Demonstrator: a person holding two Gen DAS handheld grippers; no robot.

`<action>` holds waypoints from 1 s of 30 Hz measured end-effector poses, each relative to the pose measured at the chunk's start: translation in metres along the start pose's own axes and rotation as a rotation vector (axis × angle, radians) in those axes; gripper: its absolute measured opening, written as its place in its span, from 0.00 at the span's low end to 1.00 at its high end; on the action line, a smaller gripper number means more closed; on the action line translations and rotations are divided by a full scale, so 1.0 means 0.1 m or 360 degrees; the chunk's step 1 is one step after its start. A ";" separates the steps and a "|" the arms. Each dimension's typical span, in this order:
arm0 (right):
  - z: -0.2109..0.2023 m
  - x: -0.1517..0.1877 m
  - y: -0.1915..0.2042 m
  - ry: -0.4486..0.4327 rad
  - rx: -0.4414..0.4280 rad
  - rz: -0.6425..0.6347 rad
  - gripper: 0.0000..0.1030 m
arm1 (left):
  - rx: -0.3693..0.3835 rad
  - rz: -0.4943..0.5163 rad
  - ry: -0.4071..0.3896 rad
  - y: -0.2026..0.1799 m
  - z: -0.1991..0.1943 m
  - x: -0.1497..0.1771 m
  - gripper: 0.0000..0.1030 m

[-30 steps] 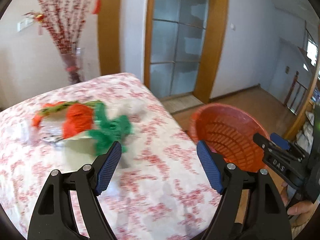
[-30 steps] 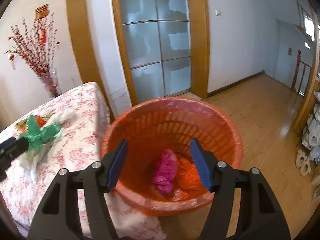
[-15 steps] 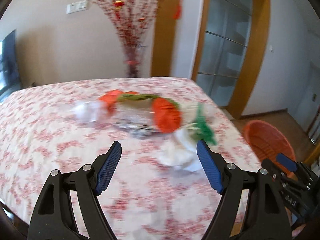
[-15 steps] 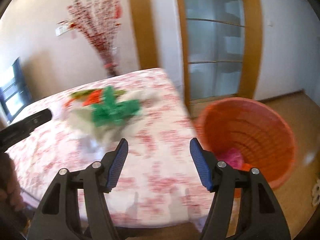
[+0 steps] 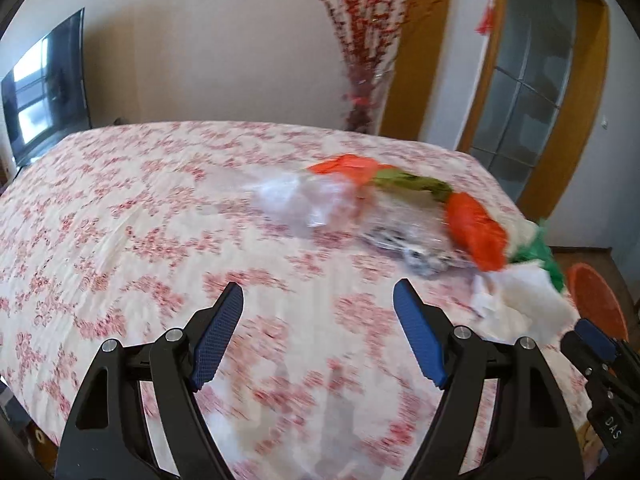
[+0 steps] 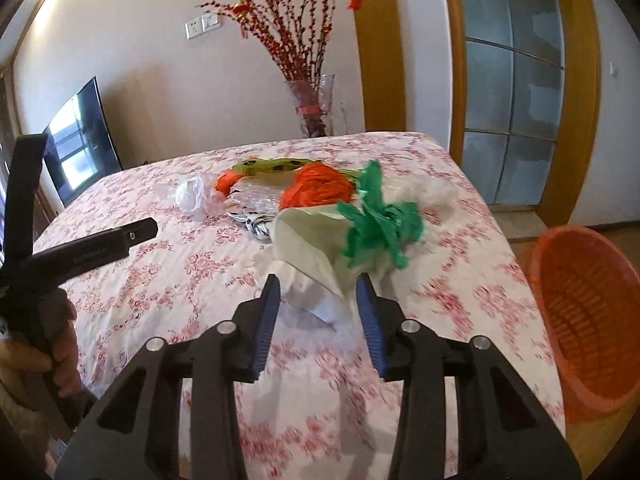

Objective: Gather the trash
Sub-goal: 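Move both open tools back over the table toward the remaining bags, then grasp the clear plastic bag with the left tool while the right tool grasps the white tissue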

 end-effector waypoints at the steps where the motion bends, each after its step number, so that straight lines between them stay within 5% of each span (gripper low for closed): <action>1: 0.03 -0.01 0.03 0.0005 0.0001 -0.0009 0.32 | -0.0008 -0.0016 0.0006 0.06 0.03 -0.02 0.74; 12: 0.33 -0.05 0.14 0.0040 0.0036 -0.0068 0.05 | -0.0077 -0.0083 0.0028 0.42 0.28 -0.21 0.74; 25: 0.37 -0.04 0.07 0.0050 0.0067 -0.0058 0.04 | -0.0061 -0.0106 0.0031 0.41 0.82 -0.75 0.81; 30: 0.39 -0.03 0.05 0.0062 0.0066 -0.0053 0.04 | -0.0019 -0.0074 0.0194 0.41 1.14 -0.70 0.81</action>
Point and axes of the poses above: each gripper's, at about its wrist camera, not at the fingertips, and z roughly the way its jaws point, y to its left, x to its underside, the point moved 5 cm from there along z, roughly the way its jaws point, and after that the axes turned 11 degrees about x, right-handed, at the moved point
